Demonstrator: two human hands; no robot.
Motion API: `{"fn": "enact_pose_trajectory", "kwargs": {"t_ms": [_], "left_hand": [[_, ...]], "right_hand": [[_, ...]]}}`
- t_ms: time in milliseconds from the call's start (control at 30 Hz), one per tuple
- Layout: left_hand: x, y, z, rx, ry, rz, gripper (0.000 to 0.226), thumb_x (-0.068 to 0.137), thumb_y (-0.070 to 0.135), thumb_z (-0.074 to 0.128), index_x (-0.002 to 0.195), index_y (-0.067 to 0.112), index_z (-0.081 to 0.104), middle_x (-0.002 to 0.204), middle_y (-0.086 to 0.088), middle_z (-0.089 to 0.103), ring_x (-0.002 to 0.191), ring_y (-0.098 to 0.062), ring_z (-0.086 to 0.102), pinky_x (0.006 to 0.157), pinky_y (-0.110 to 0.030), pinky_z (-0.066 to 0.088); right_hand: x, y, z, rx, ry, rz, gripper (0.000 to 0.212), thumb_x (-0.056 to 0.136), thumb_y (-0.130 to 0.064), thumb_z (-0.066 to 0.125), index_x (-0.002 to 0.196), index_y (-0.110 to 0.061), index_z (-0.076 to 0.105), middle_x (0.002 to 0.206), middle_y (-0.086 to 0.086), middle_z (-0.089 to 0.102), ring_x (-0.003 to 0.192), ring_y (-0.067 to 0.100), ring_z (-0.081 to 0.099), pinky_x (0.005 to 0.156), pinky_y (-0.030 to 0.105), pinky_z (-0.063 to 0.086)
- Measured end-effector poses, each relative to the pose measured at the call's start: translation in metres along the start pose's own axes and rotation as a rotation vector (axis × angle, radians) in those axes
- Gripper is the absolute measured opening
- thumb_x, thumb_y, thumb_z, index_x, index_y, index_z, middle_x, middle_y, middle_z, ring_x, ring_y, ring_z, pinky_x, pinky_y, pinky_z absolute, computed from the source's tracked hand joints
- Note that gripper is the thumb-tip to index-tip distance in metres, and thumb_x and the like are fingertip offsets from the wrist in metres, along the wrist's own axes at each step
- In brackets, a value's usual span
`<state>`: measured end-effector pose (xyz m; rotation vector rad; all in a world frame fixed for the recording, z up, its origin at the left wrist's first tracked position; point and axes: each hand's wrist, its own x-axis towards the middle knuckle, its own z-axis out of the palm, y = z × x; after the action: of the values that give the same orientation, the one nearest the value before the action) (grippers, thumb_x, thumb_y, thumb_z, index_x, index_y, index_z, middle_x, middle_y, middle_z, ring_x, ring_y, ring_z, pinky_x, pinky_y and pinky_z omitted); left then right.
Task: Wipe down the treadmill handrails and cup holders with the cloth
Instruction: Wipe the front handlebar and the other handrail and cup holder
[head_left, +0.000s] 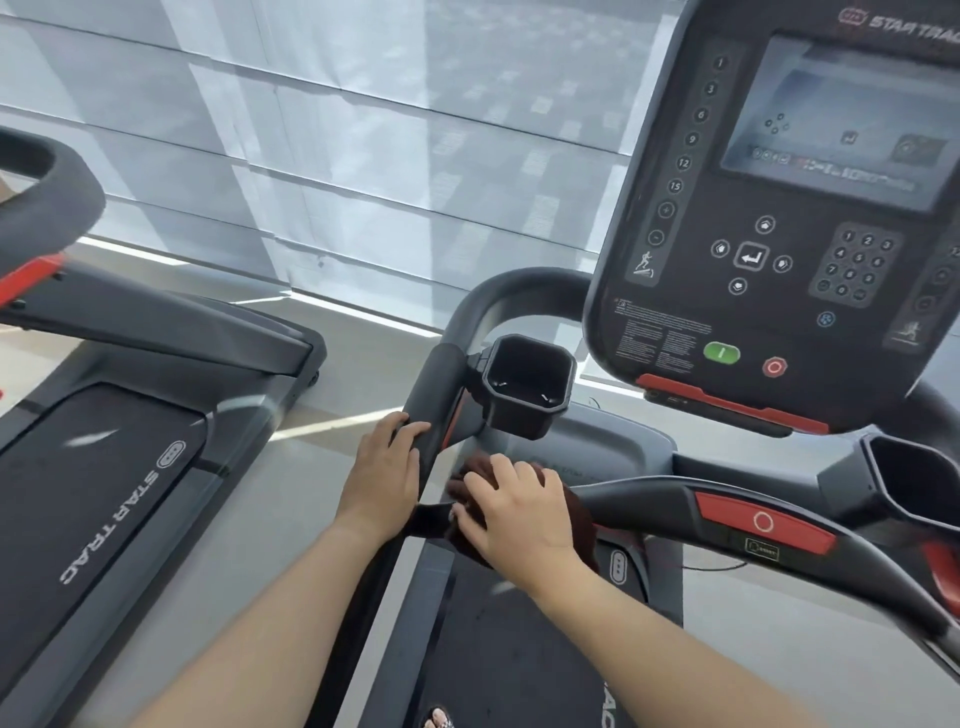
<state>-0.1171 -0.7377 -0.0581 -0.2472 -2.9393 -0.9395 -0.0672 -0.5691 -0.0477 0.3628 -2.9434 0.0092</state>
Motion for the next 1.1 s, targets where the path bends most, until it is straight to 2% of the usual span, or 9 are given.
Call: {"fn": "enact_pose_trajectory", "kwargs": {"t_ms": [100, 200, 333, 467, 533, 600, 800, 933, 1100], "left_hand": [[0.0, 0.0, 0.0, -0.008, -0.003, -0.008, 0.035, 0.091, 0.011, 0.04, 0.124, 0.015, 0.05, 0.135, -0.007, 0.04, 0.121, -0.027, 0.039, 0.105, -0.033, 0.029], [0.001, 0.001, -0.001, -0.007, -0.007, -0.009, 0.035, 0.091, 0.01, 0.04, 0.124, 0.015, 0.05, 0.136, -0.007, 0.039, 0.12, -0.027, 0.039, 0.104, -0.033, 0.03], [0.001, 0.002, -0.001, 0.0, -0.004, -0.005, 0.035, 0.091, 0.01, 0.042, 0.125, 0.014, 0.05, 0.136, -0.007, 0.041, 0.12, -0.028, 0.04, 0.104, -0.036, 0.033], [0.0, 0.001, -0.001, 0.012, -0.007, -0.01, 0.036, 0.091, 0.011, 0.042, 0.126, 0.015, 0.049, 0.137, -0.007, 0.04, 0.121, -0.027, 0.039, 0.103, -0.036, 0.035], [0.001, 0.001, 0.0, 0.018, -0.014, -0.014, 0.037, 0.091, 0.012, 0.042, 0.127, 0.016, 0.048, 0.138, -0.007, 0.038, 0.123, -0.027, 0.038, 0.102, -0.037, 0.035], [0.002, 0.002, 0.002, 0.028, -0.029, -0.022, 0.039, 0.091, 0.013, 0.042, 0.129, 0.019, 0.047, 0.141, -0.006, 0.035, 0.124, -0.027, 0.036, 0.102, -0.039, 0.036], [0.008, 0.006, 0.006, 0.127, -0.135, -0.067, 0.053, 0.092, 0.025, 0.043, 0.142, 0.026, 0.027, 0.153, -0.005, 0.015, 0.137, -0.026, 0.019, 0.106, -0.044, 0.034], [0.032, 0.016, 0.005, 0.089, -0.139, -0.066, 0.058, 0.092, 0.028, 0.043, 0.144, 0.017, 0.02, 0.154, -0.005, 0.015, 0.14, -0.025, 0.016, 0.111, -0.043, 0.028], [0.076, 0.029, 0.003, 0.067, -0.141, -0.051, 0.058, 0.092, 0.028, 0.043, 0.144, 0.017, 0.02, 0.154, -0.004, 0.016, 0.141, -0.023, 0.012, 0.115, -0.039, 0.02]], "right_hand": [[-0.013, 0.031, -0.015, -0.017, 0.032, 0.03, 0.028, 0.083, -0.049, 0.048, 0.093, -0.026, 0.062, 0.099, 0.003, 0.062, 0.078, 0.027, 0.057, 0.067, 0.037, 0.039], [-0.017, 0.063, -0.031, -0.007, 0.046, 0.148, 0.028, 0.084, -0.049, 0.046, 0.093, -0.029, 0.064, 0.098, 0.0, 0.063, 0.082, 0.026, 0.059, 0.068, 0.037, 0.04], [-0.014, 0.071, -0.037, 0.072, 0.043, 0.264, 0.033, 0.085, -0.048, 0.041, 0.096, -0.031, 0.067, 0.1, -0.004, 0.064, 0.085, 0.023, 0.061, 0.07, 0.036, 0.042], [0.002, 0.077, -0.05, 0.318, 0.138, 0.406, 0.031, 0.091, -0.042, 0.043, 0.105, -0.027, 0.066, 0.108, -0.001, 0.065, 0.097, 0.024, 0.061, 0.077, 0.035, 0.045], [0.014, 0.091, -0.064, 0.507, 0.207, 0.504, 0.026, 0.094, -0.035, 0.048, 0.11, -0.023, 0.065, 0.113, 0.0, 0.064, 0.106, 0.021, 0.057, 0.083, 0.027, 0.038], [0.022, 0.104, -0.08, 0.582, 0.282, 0.547, 0.025, 0.094, -0.03, 0.05, 0.111, -0.019, 0.065, 0.112, 0.001, 0.064, 0.108, 0.019, 0.055, 0.084, 0.021, 0.033], [0.035, 0.13, -0.099, 0.619, 0.386, 0.568, 0.025, 0.095, -0.027, 0.049, 0.111, -0.017, 0.065, 0.111, 0.0, 0.065, 0.107, 0.017, 0.055, 0.084, 0.021, 0.033], [0.052, 0.134, -0.094, 0.681, 0.39, 0.571, 0.026, 0.095, -0.028, 0.049, 0.112, -0.017, 0.065, 0.112, -0.001, 0.065, 0.108, 0.016, 0.056, 0.086, 0.022, 0.034], [0.089, 0.131, -0.091, 0.728, 0.408, 0.507, 0.025, 0.095, -0.029, 0.049, 0.111, -0.018, 0.065, 0.112, -0.002, 0.064, 0.106, 0.013, 0.055, 0.086, 0.018, 0.033]]}}
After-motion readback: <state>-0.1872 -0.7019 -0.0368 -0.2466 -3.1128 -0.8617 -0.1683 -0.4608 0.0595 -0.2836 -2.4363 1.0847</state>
